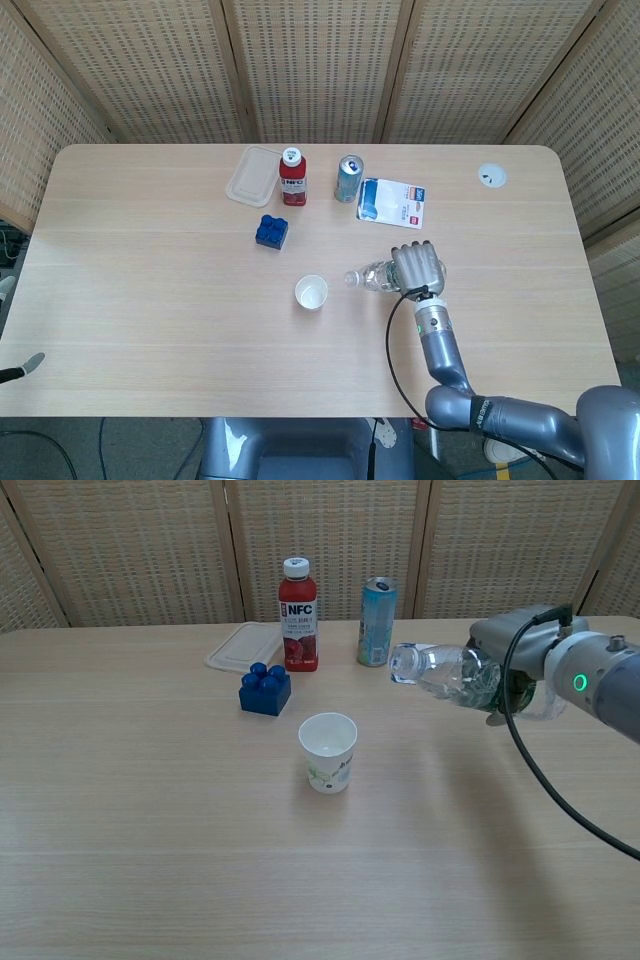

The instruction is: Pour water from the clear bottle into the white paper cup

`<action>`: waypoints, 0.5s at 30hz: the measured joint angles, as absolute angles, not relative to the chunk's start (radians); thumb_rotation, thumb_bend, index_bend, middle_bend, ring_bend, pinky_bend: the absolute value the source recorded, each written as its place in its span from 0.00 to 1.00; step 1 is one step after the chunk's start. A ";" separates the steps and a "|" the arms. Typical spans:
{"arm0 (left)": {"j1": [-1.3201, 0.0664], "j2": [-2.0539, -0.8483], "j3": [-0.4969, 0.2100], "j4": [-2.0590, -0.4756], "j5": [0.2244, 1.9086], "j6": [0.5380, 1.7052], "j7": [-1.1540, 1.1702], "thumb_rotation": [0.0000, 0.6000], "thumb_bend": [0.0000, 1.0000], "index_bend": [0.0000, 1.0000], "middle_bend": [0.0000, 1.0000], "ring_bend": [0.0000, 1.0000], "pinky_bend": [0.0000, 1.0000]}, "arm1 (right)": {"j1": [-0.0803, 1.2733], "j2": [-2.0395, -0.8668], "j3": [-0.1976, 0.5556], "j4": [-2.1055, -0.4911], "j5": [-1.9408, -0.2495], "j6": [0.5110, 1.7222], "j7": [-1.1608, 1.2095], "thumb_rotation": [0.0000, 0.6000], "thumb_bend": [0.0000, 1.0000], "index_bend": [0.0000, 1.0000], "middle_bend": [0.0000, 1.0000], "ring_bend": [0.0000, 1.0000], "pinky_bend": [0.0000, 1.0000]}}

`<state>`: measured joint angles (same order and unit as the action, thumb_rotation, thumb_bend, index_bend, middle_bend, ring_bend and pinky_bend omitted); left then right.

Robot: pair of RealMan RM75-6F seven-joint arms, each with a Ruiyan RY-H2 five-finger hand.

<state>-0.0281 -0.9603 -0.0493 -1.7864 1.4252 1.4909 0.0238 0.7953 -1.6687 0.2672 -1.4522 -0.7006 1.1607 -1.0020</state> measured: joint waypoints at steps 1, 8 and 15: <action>-0.029 -0.960 -0.050 -1.786 1.424 1.489 0.024 1.00 0.05 0.00 0.00 0.00 0.00 | 0.800 -1.673 0.269 -1.455 -0.690 1.165 -1.012 1.00 0.54 0.58 0.61 0.47 0.62; -0.033 -0.962 -0.050 -1.787 1.418 1.483 0.028 1.00 0.05 0.00 0.00 0.00 0.00 | 0.844 -1.705 0.287 -1.478 -0.600 1.201 -1.106 1.00 0.54 0.58 0.61 0.47 0.62; -0.034 -0.957 -0.054 -1.786 1.409 1.479 0.019 1.00 0.05 0.00 0.00 0.00 0.00 | 0.894 -1.752 0.293 -1.460 -0.543 1.256 -1.198 1.00 0.54 0.58 0.62 0.48 0.62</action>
<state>-0.0345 -0.9573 -0.0538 -1.7859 1.4093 1.4787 0.0185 0.8942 -1.7519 0.2932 -1.4605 -0.5433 1.2560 -1.1984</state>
